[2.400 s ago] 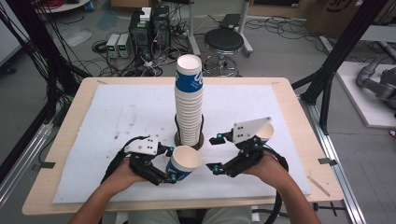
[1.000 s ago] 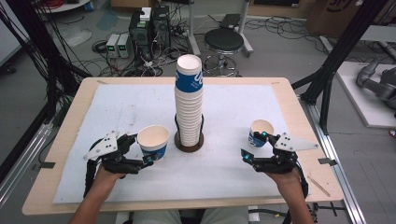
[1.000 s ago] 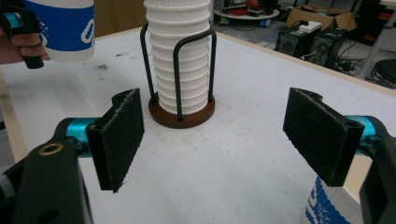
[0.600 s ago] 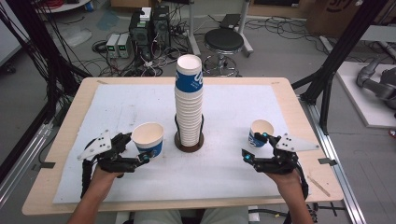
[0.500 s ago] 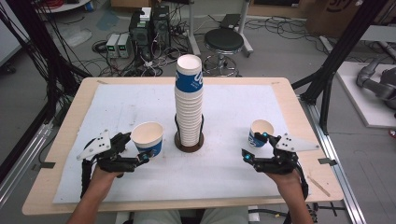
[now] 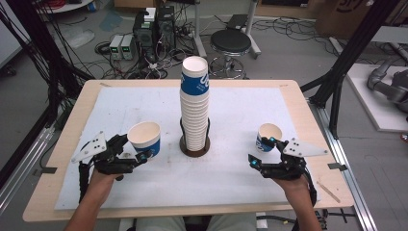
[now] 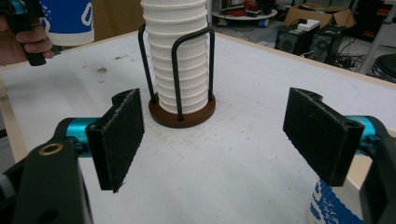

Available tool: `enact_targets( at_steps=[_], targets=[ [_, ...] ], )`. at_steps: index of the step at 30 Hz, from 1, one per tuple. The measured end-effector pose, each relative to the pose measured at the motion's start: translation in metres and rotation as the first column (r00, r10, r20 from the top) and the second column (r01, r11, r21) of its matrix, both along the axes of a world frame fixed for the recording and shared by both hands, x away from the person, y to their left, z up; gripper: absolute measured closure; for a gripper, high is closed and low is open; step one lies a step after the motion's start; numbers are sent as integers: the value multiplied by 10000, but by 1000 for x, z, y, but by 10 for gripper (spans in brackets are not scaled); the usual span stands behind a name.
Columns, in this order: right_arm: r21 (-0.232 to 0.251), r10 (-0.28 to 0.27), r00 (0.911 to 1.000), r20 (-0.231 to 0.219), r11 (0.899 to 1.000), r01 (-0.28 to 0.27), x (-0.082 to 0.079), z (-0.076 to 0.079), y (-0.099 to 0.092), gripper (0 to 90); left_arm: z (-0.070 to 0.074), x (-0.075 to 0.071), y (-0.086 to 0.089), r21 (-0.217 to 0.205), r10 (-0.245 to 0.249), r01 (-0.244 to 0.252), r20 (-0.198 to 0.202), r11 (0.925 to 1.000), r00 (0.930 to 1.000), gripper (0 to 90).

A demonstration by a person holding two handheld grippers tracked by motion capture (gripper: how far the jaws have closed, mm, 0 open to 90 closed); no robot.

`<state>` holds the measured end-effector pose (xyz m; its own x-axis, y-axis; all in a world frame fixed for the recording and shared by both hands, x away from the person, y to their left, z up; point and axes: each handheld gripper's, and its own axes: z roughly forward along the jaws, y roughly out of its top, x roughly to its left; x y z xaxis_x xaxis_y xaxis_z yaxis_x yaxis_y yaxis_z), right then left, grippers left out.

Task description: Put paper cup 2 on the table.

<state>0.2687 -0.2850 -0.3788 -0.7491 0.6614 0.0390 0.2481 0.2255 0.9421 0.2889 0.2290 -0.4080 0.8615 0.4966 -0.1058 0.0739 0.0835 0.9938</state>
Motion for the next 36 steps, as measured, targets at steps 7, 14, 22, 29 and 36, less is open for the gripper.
enact_targets(
  at_steps=[7, 14, 22, 29, 36],
  targets=[
    [8, 25, 10000, -16, 10000, -25, 1, 0, 1, 210, -4, 8, 12, -333, 281, -280, 9, 9991, 9996, 266],
    [-19, 25, 10000, -16, 10000, -25, -2, 0, 1, 210, -8, 18, 20, -637, 708, -708, -27, 9955, 9975, 265],
    [-48, -35, 10000, -16, 10000, 35, -4, -2, -1, 210, -15, 30, 32, -291, 1449, -1450, -71, 9890, 9894, 264],
    [-68, 26, 9999, -165, 10000, -27, -5, -3, 0, 210, -26, 39, 33, 436, 1776, -1759, -382, 9834, 9834, 264],
    [-71, 24, 9999, -149, 10000, -25, -6, -2, 0, 210, -37, 43, 33, 1591, 2485, -2343, -763, 9591, 9656, 264]
  ],
)
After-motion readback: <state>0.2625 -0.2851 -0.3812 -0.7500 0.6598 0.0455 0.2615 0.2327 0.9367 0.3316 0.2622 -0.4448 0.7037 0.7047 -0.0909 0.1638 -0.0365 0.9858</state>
